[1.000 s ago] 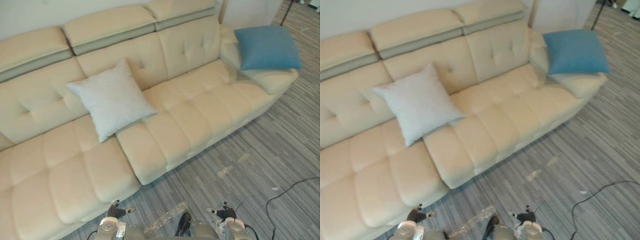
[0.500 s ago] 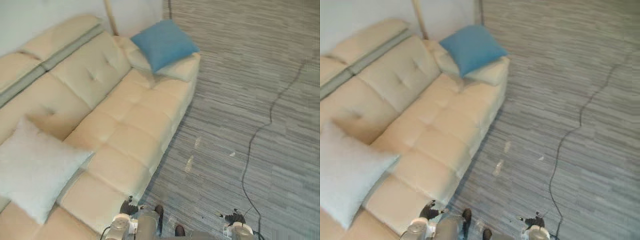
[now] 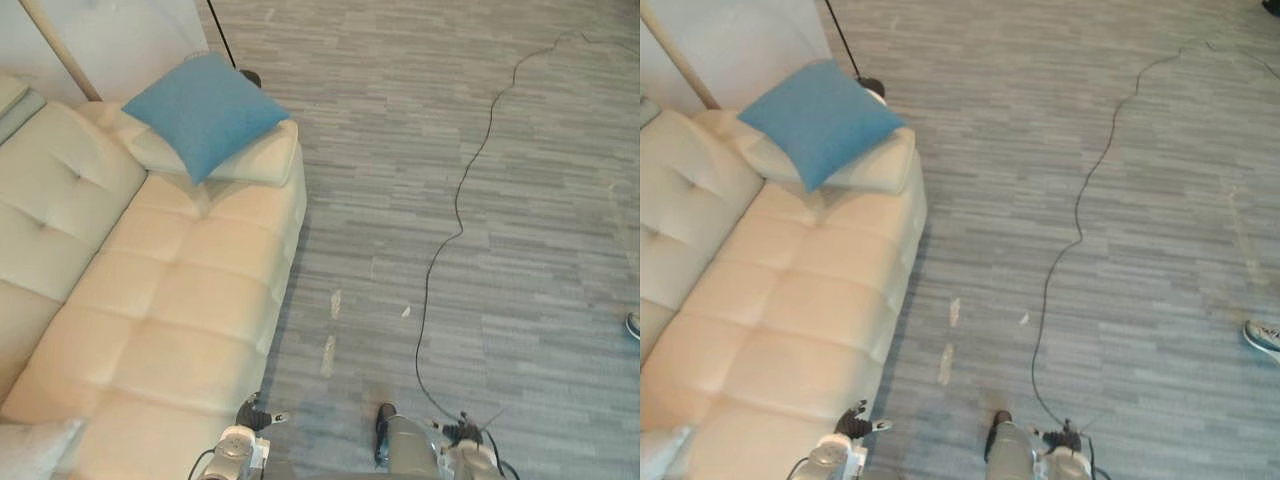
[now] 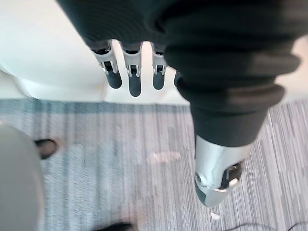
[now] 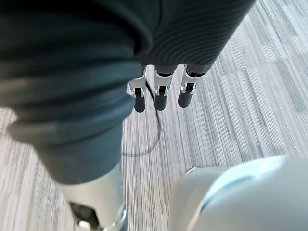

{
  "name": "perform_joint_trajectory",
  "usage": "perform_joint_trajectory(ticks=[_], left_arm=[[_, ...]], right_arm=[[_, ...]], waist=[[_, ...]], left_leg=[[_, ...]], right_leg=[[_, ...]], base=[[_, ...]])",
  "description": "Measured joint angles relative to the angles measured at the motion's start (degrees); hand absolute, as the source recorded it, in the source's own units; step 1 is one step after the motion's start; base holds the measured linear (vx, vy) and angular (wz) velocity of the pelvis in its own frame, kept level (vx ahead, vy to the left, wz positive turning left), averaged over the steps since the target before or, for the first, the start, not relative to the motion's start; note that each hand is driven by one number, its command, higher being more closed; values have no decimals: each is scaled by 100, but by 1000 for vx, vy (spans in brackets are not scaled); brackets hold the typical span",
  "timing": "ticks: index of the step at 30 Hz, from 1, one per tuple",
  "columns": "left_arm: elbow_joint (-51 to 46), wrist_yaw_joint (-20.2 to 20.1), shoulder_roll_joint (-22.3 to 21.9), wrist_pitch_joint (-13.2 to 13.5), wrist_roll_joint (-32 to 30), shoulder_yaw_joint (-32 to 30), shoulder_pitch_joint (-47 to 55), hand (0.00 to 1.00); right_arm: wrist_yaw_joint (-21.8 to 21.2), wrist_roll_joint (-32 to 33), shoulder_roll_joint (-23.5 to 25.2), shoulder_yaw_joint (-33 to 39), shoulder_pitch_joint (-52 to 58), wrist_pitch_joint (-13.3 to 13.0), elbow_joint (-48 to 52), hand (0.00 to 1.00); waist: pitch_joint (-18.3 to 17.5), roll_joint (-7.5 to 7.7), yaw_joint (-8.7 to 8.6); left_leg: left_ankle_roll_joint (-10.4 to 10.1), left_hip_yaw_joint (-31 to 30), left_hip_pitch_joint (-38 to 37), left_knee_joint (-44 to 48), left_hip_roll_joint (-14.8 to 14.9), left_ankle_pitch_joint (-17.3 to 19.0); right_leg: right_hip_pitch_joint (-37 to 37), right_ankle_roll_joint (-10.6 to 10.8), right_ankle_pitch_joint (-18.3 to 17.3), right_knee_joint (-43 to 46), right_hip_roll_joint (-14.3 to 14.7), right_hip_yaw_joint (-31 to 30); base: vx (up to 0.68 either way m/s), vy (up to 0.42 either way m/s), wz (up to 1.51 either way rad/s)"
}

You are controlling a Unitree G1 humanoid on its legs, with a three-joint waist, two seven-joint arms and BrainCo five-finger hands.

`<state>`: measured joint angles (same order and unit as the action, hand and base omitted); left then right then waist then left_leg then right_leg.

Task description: Pick up cushions and gather them together orderly.

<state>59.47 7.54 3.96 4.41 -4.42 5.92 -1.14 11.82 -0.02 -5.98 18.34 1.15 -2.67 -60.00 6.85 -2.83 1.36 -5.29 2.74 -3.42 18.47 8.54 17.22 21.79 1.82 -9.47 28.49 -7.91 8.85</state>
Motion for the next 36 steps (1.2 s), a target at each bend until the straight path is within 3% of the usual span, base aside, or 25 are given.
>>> perform_joint_trajectory(ticks=[1,2,3,5,7,11,12,14,15,16,17,18,19,21,22,23,26,28,30,31,32,33,36], left_arm=[[4,6,-28,3,1,-5,-5,0],[12,8,-108,6,5,-52,-47,0],[25,-2,-165,5,20,-105,-22,0],[-40,-5,-131,24,23,-168,24,0],[-67,3,-143,32,31,-223,-1,0],[-204,-4,-204,33,74,-152,-43,0],[-213,-5,-215,34,75,-136,-45,0],[-224,-4,-212,36,75,-76,-39,0],[-215,-8,-181,29,77,-33,-45,0],[-213,-19,-125,27,73,-33,-36,0],[-221,-33,-37,28,67,-44,-30,0],[-200,-36,-19,23,66,-38,-42,0],[-197,-36,-18,26,66,-36,-42,0],[-160,-44,30,20,60,-13,-55,0],[-135,-45,64,-18,61,33,-39,0],[-130,-46,78,-23,62,101,0,0],[-64,-45,75,-17,63,235,-44,0],[-66,-42,59,-15,63,232,-70,0],[-64,-41,43,-15,53,235,-39,0],[-60,-41,66,-13,46,235,-20,0],[-21,-39,109,-14,17,231,26,0],[43,-26,12,-22,4,217,26,0],[94,-47,-206,-1,-66,185,73,0]], right_arm=[[1,0,-36,2,-5,-1,0,0],[-2,3,-103,60,-21,-10,5,0],[-1,15,-109,129,-3,10,-33,0],[-4,30,-65,153,55,46,-225,0],[0,126,-23,174,110,42,-218,0],[12,282,11,239,19,32,-185,0],[27,282,37,350,-6,-2,-180,0],[41,280,21,347,-2,-10,-183,0],[44,278,65,345,-4,-4,-193,0],[34,270,127,343,-3,-4,-189,0],[24,253,213,341,0,-5,-186,0],[-5,226,249,333,22,-12,-185,0],[-13,224,248,335,14,-13,-194,0],[-45,221,311,343,26,-6,-210,0],[-57,222,339,343,65,-4,-208,0],[-69,232,338,365,109,-7,-187,0],[-76,223,246,360,103,-25,-121,0],[-85,224,209,333,56,-23,4,0],[-87,224,149,330,28,-19,50,0],[-86,225,163,320,56,-13,35,0],[-86,224,196,267,152,-13,14,0],[-86,225,103,228,142,-8,-30,0],[-98,225,75,229,128,-23,3,0]], waist=[[-24,-39,-2],[24,-137,8],[153,-192,8],[221,-169,44],[252,-109,84],[271,-92,100],[281,-91,142],[285,-154,219],[296,-143,253],[253,-34,248],[146,131,245],[95,308,207],[96,311,205],[125,356,172],[140,397,141],[166,380,154],[161,232,86],[195,140,81],[243,50,-34],[222,109,-65],[212,277,-96],[205,83,-100],[162,-90,-127]], left_leg=[[-55,-63,192,294,49,-40],[-130,-219,741,1360,179,-316],[156,-223,1270,2583,402,-697],[258,44,1546,3520,547,-495],[293,438,1822,3629,476,-345],[263,588,2452,1389,-286,-376],[152,549,2410,-150,-597,-907],[86,557,2358,-984,-637,-1308],[297,560,2318,-1001,-615,-1861],[492,618,2312,-893,-694,-2028],[694,646,2361,-617,-893,-1931],[759,759,2393,-276,-1027,-1503],[784,786,2382,-154,-1029,-1375],[816,756,2080,-22,-1100,-1011],[832,711,1746,-52,-1166,-871],[839,661,1288,-231,-1199,-776],[831,433,413,-749,-1072,-763],[829,354,190,-842,-903,-762],[607,148,-65,-972,-660,-624],[449,94,-131,-971,-656,-524],[246,-50,-260,-955,-720,-311],[196,-190,-308,-925,-510,-231],[88,-387,-28,-96,-275,-298]], right_leg=[[-2,-37,-40,-16,39,44],[-100,-168,-119,-111,152,143],[-513,-311,-202,-375,345,195],[-1133,-433,-274,-698,474,235],[-1648,-466,-294,-1058,479,233],[-2241,-446,-306,-1733,452,230],[-2512,-373,-364,-1997,463,218],[-2713,-299,-459,-2136,564,171],[-2905,-207,-656,-2164,600,115],[-2931,-166,-816,-2091,508,64],[-2929,-80,-1066,-1821,283,8],[-2680,-4,-1166,-1069,83,-167],[-2502,63,-1129,-609,53,-267],[-1742,815,-629,1387,-116,-554],[-1420,842,-606,2263,-196,-615],[-1256,670,-726,2647,-230,-533],[-874,218,-1032,1907,-194,69],[-495,197,-983,1027,-78,137],[-232,264,-327,-426,119,-114],[-244,281,76,-1000,136,-308],[-287,270,1209,-1450,92,-598],[-290,133,1165,-1227,260,-550],[-320,-124,486,-772,345,-243]], base=[[397,-362,10],[468,-437,4],[396,-355,1],[385,-266,-8],[403,-216,-6],[326,-39,-4],[364,27,-4],[420,106,-17],[447,138,-23],[364,107,-17],[513,67,-12],[540,81,-13],[663,129,-13],[542,137,9],[573,92,18],[577,64,19],[538,-2,35],[476,-134,31],[418,-193,53],[440,-268,70],[442,-295,55],[437,-304,39],[362,-263,37]])
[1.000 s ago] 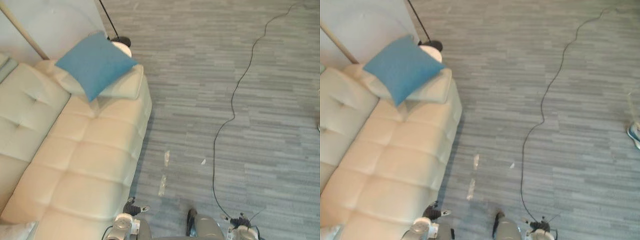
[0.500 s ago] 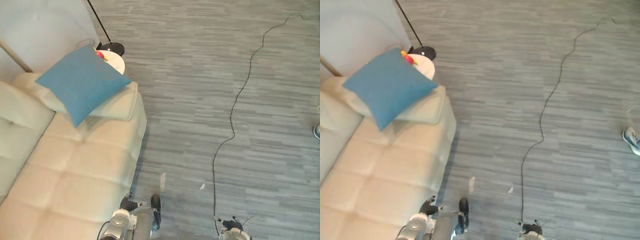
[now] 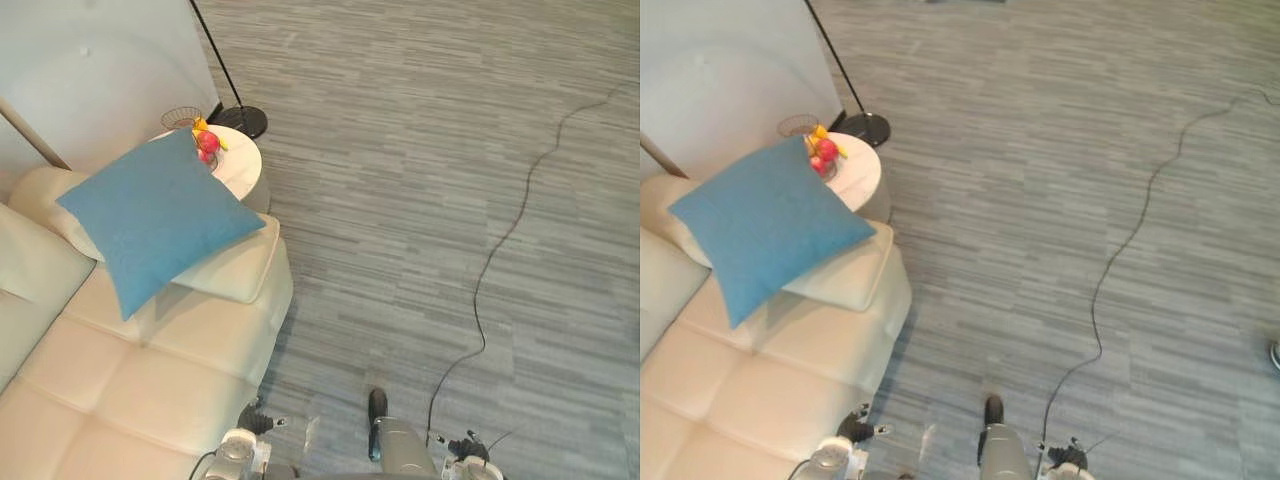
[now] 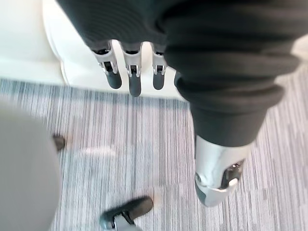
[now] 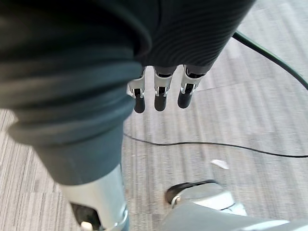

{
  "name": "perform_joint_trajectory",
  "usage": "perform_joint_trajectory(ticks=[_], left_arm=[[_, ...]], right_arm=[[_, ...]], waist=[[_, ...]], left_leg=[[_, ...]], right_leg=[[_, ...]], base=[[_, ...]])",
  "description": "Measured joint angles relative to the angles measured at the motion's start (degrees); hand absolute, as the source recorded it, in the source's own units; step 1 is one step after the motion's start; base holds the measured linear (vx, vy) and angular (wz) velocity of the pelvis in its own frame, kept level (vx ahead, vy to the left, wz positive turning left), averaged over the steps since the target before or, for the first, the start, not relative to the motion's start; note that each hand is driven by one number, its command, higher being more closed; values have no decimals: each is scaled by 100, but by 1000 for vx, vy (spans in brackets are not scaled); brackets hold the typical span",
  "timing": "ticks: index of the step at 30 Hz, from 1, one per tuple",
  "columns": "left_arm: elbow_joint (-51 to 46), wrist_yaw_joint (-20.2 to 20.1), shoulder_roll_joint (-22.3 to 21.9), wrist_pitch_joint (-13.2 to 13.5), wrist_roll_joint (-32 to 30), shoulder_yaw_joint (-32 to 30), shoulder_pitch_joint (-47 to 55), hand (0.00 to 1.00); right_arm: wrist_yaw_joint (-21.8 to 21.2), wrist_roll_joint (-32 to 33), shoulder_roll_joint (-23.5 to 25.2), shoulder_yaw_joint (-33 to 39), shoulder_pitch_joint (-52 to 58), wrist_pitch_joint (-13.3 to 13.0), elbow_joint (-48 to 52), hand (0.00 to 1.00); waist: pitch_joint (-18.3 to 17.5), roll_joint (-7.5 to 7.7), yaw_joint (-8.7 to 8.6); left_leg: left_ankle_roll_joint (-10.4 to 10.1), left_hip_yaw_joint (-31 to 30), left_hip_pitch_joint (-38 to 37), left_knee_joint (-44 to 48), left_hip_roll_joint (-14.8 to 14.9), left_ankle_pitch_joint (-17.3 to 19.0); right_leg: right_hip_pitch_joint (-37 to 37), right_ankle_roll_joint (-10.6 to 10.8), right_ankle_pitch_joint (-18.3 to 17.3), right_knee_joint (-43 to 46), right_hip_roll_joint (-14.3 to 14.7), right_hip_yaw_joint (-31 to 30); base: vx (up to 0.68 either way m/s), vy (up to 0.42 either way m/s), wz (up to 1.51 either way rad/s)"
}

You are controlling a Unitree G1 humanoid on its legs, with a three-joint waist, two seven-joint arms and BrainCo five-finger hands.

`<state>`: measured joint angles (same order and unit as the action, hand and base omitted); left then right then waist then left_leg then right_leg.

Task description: Pick up cushions and gather them together orderly.

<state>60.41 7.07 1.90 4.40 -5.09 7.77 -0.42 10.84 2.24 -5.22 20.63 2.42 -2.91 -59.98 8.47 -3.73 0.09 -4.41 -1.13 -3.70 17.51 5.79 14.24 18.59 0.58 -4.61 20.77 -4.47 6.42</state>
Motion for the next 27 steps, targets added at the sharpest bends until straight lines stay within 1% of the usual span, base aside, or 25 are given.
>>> perform_joint_trajectory(ticks=[1,2,3,4,5,6,7,8,9,10,11,12,13,15,16,17,18,19,20,21,22,23,24,25,27], left_arm=[[-9,0,-34,3,-14,-43,-23,0],[-38,0,-73,23,-36,-127,-30,0],[-76,0,-82,36,-39,-134,-46,0],[-117,1,-82,34,-39,-131,-48,0],[-134,2,-88,34,-39,-120,-51,0],[-155,4,-100,35,-40,-108,-62,0],[-185,7,-103,40,-41,-104,-64,0],[-199,8,-105,35,-41,-93,-70,0],[-201,12,-98,31,-43,2,-80,0],[-204,12,-107,33,-43,123,-80,0],[-213,13,-108,34,-42,135,-70,0],[-227,19,-97,34,-42,133,-66,0],[-214,29,-47,26,-42,134,-52,0],[-165,25,-8,27,-42,116,-70,0],[-156,25,-6,27,-42,117,-74,0],[-158,27,3,28,-41,118,-79,0],[-138,27,12,26,-38,117,-73,0],[-129,27,34,21,-33,120,-64,0],[-127,28,120,17,-33,156,-54,0],[-131,32,184,16,-33,241,-51,0],[-132,37,235,17,-33,245,-45,0],[-139,47,316,18,-32,238,-38,0],[-140,56,358,19,-31,225,-48,0],[-143,60,366,20,-29,220,-59,0],[-146,69,319,22,-28,216,-86,0]], right_arm=[[2,6,17,34,31,1,1,0],[-2,12,32,59,98,2,6,0],[-7,14,66,54,140,2,8,0],[-5,20,62,60,172,2,6,0],[0,34,64,59,170,-4,38,0],[5,60,62,57,147,-29,53,0],[9,77,64,55,125,-48,53,0],[14,125,66,56,107,-57,52,0],[21,161,61,55,100,-57,47,0],[36,237,31,59,153,-56,25,0],[38,237,18,59,164,-56,22,0],[42,238,2,57,165,-55,14,0],[45,238,42,53,150,-55,-8,0],[28,226,82,-84,98,-58,-9,0],[30,222,84,-97,109,-58,-16,0],[30,218,62,-99,103,-55,-64,0],[31,213,42,-99,106,-55,-94,0],[30,198,47,-98,111,-55,-99,0],[25,102,80,-92,116,-56,-150,0],[12,61,72,-53,107,-56,-151,0],[9,4,56,-57,102,-59,-149,0],[5,1,54,-64,98,-69,-137,0],[3,4,55,-64,89,-92,-115,0],[3,9,54,-63,88,-107,-78,0],[2,17,54,-60,90,-109,36,0]], waist=[[9,1,-1],[32,14,6],[79,66,28],[84,39,43],[79,40,44],[79,40,48],[80,38,52],[80,35,51],[74,26,51],[24,-56,51],[3,-92,55],[-3,-104,83],[-27,-47,153],[-90,130,165],[-115,174,165],[-131,212,183],[-134,212,186],[-136,215,184],[-126,231,164],[-127,235,144],[-126,234,143],[-134,222,138],[-133,201,101],[-127,182,82],[-124,104,36]], left_leg=[[-116,-24,213,573,48,-67],[-408,-7,610,1532,134,-312],[-314,178,909,2296,319,-340],[-171,450,1099,2636,469,-276],[-15,852,1305,2690,552,-184],[90,1201,1473,2409,522,-123],[143,1357,1597,2085,453,-96],[154,1544,1689,1586,343,-103],[148,1770,1739,804,157,-228],[133,2181,1722,-290,19,-694],[170,2306,1701,-604,-15,-890],[335,2353,1644,-796,-29,-1288],[544,2426,1514,-965,-152,-1463],[724,2241,1464,-888,-391,-1318],[735,2199,1472,-825,-453,-1220],[761,2076,1429,-719,-551,-1055],[788,1936,1304,-694,-635,-941],[799,1844,1189,-704,-689,-883],[820,1629,951,-743,-765,-791],[822,1434,749,-774,-788,-721],[815,1322,590,-842,-789,-698],[813,1133,384,-944,-769,-697],[810,983,301,-957,-729,-696],[809,878,263,-956,-684,-696],[661,538,259,-919,-499,-608]], right_leg=[[-138,-46,-143,64,-11,114],[-419,-126,-335,66,-28,256],[-692,-206,-464,6,-55,447],[-927,-237,-508,-108,-50,582],[-1162,-224,-528,-283,-73,702],[-1348,-197,-547,-483,-115,819],[-1469,-164,-570,-582,-147,901],[-1552,-128,-591,-679,-193,1034],[-1684,-60,-631,-790,-256,1236],[-1875,44,-663,-962,-238,1518],[-1915,93,-693,-989,-204,1575],[-1988,156,-733,-1015,-169,1588],[-2127,254,-776,-1045,-234,1597],[-2257,368,-786,-1076,-378,1587],[-2270,428,-823,-977,-456,1572],[-2223,546,-896,-541,-598,1488],[-2044,611,-931,209,-753,1395],[-1858,718,-873,856,-872,1294],[-1521,1006,-745,1961,-1024,1005],[-1327,994,-855,2555,-1018,807],[-1209,885,-966,2813,-958,690],[-1026,732,-1146,2870,-828,560],[-894,597,-1240,2633,-690,457],[-796,539,-1292,2320,-577,325],[-548,524,-1262,1206,-237,-312]], base=[[383,-331,75],[352,-319,73],[269,-228,67],[240,-173,59],[206,-114,57],[198,-92,56],[219,-51,57],[237,-16,71],[364,21,105],[320,53,96],[300,72,72],[282,83,31],[290,73,26],[430,97,41],[466,123,62],[364,121,67],[360,117,68],[354,93,78],[353,36,88],[343,5,88],[319,-37,83],[271,-67,80],[254,-80,87],[246,-159,93],[201,-199,85]])
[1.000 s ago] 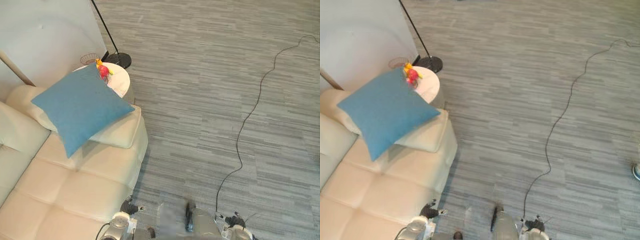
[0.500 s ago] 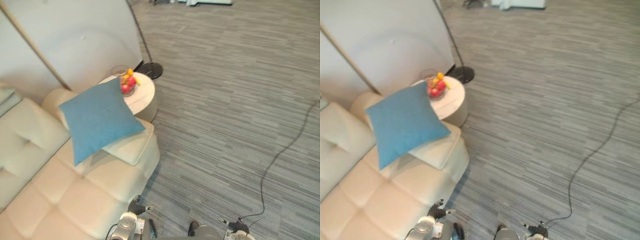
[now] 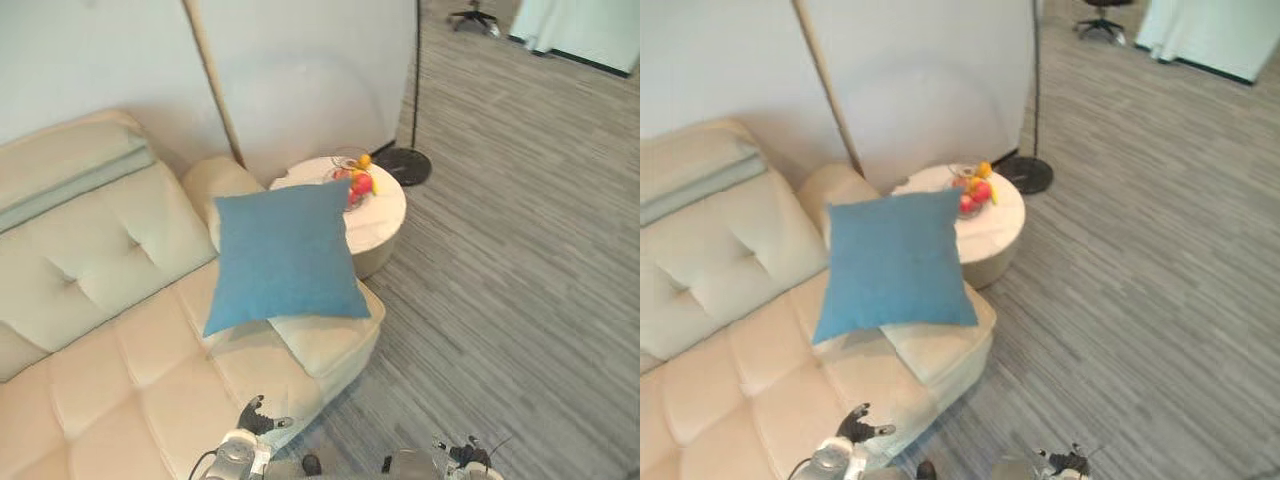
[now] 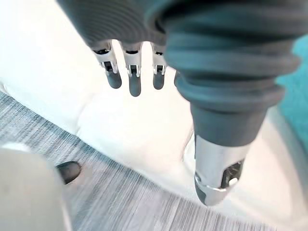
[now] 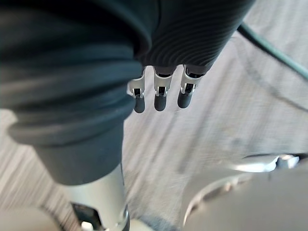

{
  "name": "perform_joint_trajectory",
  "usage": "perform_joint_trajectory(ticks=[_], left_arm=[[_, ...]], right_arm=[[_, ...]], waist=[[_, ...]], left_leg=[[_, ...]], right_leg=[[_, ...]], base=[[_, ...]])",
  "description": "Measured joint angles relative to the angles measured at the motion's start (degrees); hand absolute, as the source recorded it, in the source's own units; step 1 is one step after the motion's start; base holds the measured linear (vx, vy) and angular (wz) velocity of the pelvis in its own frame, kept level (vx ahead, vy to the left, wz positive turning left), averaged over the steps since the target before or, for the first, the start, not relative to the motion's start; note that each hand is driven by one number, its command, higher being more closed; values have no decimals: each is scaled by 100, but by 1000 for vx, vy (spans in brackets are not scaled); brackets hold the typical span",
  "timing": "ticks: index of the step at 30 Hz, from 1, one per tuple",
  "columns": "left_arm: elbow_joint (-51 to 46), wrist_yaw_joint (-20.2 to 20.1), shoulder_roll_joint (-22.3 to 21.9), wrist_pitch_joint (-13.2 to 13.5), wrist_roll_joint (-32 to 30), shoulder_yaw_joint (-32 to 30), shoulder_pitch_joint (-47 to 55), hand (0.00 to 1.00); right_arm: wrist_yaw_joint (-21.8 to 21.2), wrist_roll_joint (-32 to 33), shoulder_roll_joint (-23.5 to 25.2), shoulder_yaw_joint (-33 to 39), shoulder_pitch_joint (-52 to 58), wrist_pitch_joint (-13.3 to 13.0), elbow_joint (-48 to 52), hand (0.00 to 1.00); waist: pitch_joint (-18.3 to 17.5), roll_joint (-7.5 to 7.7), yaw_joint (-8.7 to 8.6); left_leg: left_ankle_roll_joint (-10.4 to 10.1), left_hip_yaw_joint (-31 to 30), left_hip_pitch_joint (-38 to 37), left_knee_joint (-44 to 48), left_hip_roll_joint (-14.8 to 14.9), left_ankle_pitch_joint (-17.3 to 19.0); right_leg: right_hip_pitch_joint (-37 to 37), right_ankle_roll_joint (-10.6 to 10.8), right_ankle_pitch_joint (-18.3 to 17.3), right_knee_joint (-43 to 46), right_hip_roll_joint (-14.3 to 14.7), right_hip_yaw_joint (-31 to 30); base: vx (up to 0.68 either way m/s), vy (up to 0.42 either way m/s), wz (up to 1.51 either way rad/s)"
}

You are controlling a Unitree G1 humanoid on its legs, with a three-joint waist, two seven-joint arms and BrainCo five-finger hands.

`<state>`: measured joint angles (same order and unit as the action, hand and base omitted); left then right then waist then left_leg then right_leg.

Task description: Pick up cushions and gather them together orderly.

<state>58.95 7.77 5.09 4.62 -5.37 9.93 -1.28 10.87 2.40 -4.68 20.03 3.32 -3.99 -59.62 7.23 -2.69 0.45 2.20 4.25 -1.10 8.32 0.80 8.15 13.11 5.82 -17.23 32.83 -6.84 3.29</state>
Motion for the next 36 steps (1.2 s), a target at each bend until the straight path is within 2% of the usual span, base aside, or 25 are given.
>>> perform_joint_trajectory(ticks=[1,2,3,5,7,10,13,18,21,26,29,36], left_arm=[[2,11,-14,-1,0,-1,-3,0],[0,45,-9,3,0,0,2,0],[20,78,60,7,-1,-5,1,0],[33,87,-117,12,43,-88,108,0],[30,90,-269,11,50,-169,155,0],[27,91,-260,17,59,-248,146,0],[25,92,-243,16,100,-317,142,0],[-119,100,20,8,264,-441,211,0],[-803,103,364,14,355,-557,234,0],[-2010,132,744,189,573,-1056,189,0],[-2498,223,903,231,673,-1259,180,0],[-2924,482,1170,252,757,-1463,-432,0]], right_arm=[[0,2,11,0,2,0,2,0],[1,9,42,0,49,5,-10,0],[3,11,117,1,107,6,-24,0],[9,21,110,16,127,10,-81,0],[8,26,11,51,120,9,-77,0],[7,28,3,52,145,7,-75,0],[7,60,-9,54,150,3,-72,0],[-3,273,-13,35,152,-9,235,0],[-36,275,-122,-104,159,-58,1087,0],[-129,259,-847,-348,-72,-244,2538,0],[-166,243,-1045,-490,-259,-342,3178,0],[-301,286,-1119,-1179,-991,-381,3403,0]], waist=[[14,15,-6],[16,131,-20],[59,360,-13],[-14,239,5],[-114,39,-2],[-143,-21,2],[-191,-51,4],[-243,24,-2],[-283,73,1],[-288,86,-8],[-292,90,-7],[-279,92,41]], left_leg=[[-73,-103,0,41,35,44],[-264,-211,18,164,17,160],[-422,-286,21,287,-100,268],[-532,-340,103,406,149,366],[-675,-409,110,318,420,368],[-843,-585,-11,-13,605,218],[-862,-660,-12,-134,622,146],[-883,-816,-78,-226,566,96],[-868,-835,13,-277,521,15],[-832,-878,139,-638,453,-292],[-839,-908,258,-699,458,-352],[-831,-950,655,-826,429,-545]], right_leg=[[10,37,108,-444,74,-234],[-61,46,543,-1112,66,-526],[-103,-25,1101,-1397,-92,-659],[-155,-134,1001,-1324,80,-412],[-245,-237,1036,-1558,276,-141],[-472,-357,1070,-1845,437,114],[-547,-376,1082,-1954,436,236],[-842,-359,1186,-2282,395,426],[-901,-339,1286,-2482,349,502],[-784,-335,1490,-2757,283,615],[-744,-342,1625,-2939,294,693],[-441,-352,1900,-3207,277,739]], base=[[164,-246,84],[188,-350,88],[133,-317,76],[96,-240,38],[148,-230,30],[79,-160,32],[50,-48,27],[61,25,21],[-2,40,14],[-19,14,16],[-39,-3,6],[-50,-3,3]])
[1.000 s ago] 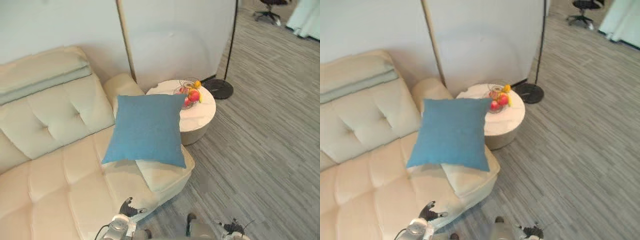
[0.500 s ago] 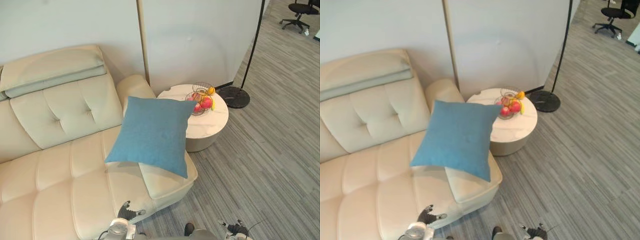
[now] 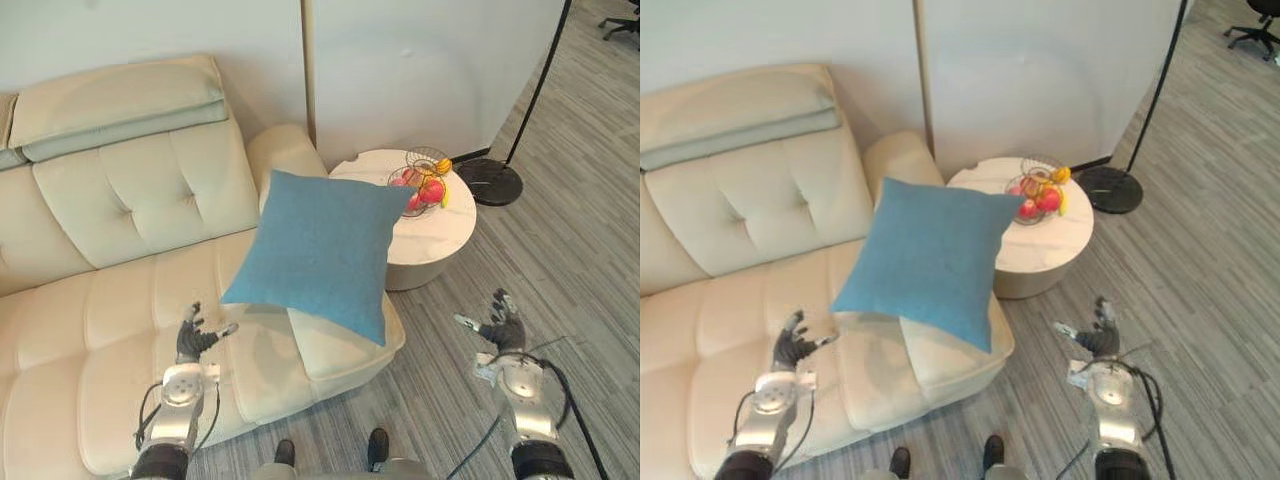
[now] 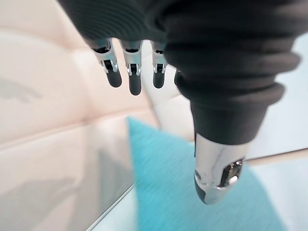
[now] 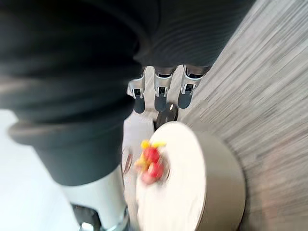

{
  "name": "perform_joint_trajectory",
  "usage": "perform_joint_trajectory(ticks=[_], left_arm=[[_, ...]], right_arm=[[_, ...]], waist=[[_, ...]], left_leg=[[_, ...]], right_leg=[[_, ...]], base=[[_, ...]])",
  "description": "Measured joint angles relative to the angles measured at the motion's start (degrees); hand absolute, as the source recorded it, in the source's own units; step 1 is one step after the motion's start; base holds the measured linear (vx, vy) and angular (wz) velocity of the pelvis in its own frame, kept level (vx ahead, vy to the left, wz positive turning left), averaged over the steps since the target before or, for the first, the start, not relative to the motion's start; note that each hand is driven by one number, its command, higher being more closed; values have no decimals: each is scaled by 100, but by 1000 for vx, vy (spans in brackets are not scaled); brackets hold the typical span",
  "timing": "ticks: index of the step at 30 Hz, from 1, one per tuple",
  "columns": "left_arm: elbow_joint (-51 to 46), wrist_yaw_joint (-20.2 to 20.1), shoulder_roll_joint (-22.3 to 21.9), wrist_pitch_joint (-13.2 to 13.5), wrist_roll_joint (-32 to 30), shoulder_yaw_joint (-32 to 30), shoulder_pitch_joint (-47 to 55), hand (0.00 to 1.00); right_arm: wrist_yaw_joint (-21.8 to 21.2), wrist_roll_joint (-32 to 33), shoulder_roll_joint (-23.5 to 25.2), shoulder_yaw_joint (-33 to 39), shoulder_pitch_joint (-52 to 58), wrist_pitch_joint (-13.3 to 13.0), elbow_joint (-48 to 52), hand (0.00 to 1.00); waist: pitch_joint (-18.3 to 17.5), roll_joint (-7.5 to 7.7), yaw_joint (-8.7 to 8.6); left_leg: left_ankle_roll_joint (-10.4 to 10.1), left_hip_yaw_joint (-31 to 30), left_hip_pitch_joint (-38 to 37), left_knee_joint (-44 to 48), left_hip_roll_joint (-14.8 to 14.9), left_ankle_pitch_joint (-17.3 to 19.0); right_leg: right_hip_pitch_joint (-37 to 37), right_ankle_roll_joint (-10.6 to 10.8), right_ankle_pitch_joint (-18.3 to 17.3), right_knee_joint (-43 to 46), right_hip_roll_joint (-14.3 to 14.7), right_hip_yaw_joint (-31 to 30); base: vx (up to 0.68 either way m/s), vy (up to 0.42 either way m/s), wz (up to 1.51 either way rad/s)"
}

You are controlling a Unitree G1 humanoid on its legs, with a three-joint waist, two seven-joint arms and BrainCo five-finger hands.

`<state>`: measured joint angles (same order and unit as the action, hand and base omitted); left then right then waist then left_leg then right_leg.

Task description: Pick up cushions and gather them together orderly.

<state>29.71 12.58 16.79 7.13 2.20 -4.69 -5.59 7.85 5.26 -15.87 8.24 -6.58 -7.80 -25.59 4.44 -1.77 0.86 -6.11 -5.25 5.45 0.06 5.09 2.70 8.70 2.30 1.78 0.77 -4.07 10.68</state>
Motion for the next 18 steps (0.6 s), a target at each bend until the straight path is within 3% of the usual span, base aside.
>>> perform_joint_trajectory(ticks=[8,18], left_arm=[[-76,310,79,15,149,92,-1555,0],[383,526,287,36,590,429,-2863,0]], right_arm=[[-75,382,-36,-979,-1345,-1,-4,0],[157,635,59,-1178,-2116,50,-481,0]], waist=[[661,32,193],[1200,52,277]], left_leg=[[-5,-24,831,360,-89,-119],[15,-21,1689,720,-191,-250]], right_leg=[[814,-55,99,381,-113,-22],[1757,-72,100,1014,-282,-51]], base=[[-94,-16,2],[-100,-7,4]])
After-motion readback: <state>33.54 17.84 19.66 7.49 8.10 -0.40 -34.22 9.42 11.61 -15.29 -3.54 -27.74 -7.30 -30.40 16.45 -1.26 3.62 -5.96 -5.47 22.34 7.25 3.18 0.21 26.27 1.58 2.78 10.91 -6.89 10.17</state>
